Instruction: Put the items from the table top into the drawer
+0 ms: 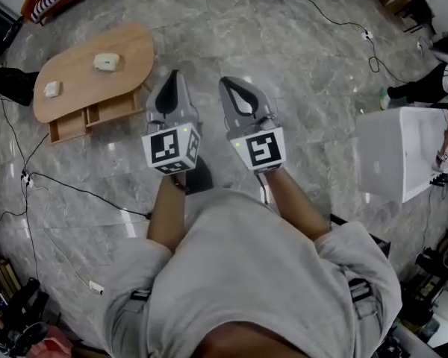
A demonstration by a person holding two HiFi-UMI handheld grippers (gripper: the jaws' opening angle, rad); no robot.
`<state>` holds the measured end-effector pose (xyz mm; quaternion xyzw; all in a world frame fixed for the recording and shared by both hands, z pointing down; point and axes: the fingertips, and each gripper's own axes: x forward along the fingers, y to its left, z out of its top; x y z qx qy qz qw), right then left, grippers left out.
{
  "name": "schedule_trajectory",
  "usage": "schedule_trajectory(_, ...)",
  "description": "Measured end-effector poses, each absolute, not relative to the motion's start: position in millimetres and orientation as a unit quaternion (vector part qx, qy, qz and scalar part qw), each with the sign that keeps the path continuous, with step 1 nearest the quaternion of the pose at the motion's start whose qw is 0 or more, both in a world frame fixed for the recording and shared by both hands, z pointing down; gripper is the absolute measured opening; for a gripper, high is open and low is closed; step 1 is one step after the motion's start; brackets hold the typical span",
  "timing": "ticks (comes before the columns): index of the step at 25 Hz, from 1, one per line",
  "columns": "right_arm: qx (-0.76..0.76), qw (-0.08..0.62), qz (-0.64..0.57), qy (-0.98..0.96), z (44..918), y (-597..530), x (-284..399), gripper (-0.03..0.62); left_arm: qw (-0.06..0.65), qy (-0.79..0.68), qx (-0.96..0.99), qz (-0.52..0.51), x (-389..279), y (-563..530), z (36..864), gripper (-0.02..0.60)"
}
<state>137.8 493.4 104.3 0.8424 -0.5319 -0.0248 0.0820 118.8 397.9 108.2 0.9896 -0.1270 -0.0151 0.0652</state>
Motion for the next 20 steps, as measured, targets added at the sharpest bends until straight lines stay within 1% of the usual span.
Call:
schedule_trajectory(4, 0.829, 0.081, -0.006, -0.553, 105.8, 409.4, 162.8, 0.008, 0.092, -0.147, 0.985, -0.005, 143.3, 316.9, 116.7, 0.020)
schedule_trajectory(8, 0.797, 0.099, 0.004, -0.596, 112.6, 318.1, 173.6, 0.008, 0.109, -0.188, 0.976, -0.008, 146.1, 234.6, 121.6, 0.020)
schedule_trajectory(12, 0.769, 0.092, -0.009, -0.633, 112.9, 235.5, 165.2, 0.008, 0.120, -0.222, 0.968, -0.008, 131.0, 156.6, 128.2, 0.020)
schedule_trajectory(14, 0.747, 0.099, -0.005, -0.658, 115.3, 198.9, 154.5, 0.008, 0.122, -0.250, 0.960, -0.005, 116.5, 122.9, 133.5, 0.020)
schedule_trajectory(17, 0.708, 0.119, 0.009, -0.696, 126.1, 154.9, 135.0, 0.006, 0.124, -0.294, 0.948, -0.001, 93.7, 86.9, 143.6, 0.020)
schedule_trajectory(20, 0.672, 0.114, 0.009, -0.732, 138.9, 109.6, 114.7, 0.008, 0.129, -0.331, 0.935, 0.008, 74.4, 52.6, 157.6, 0.020)
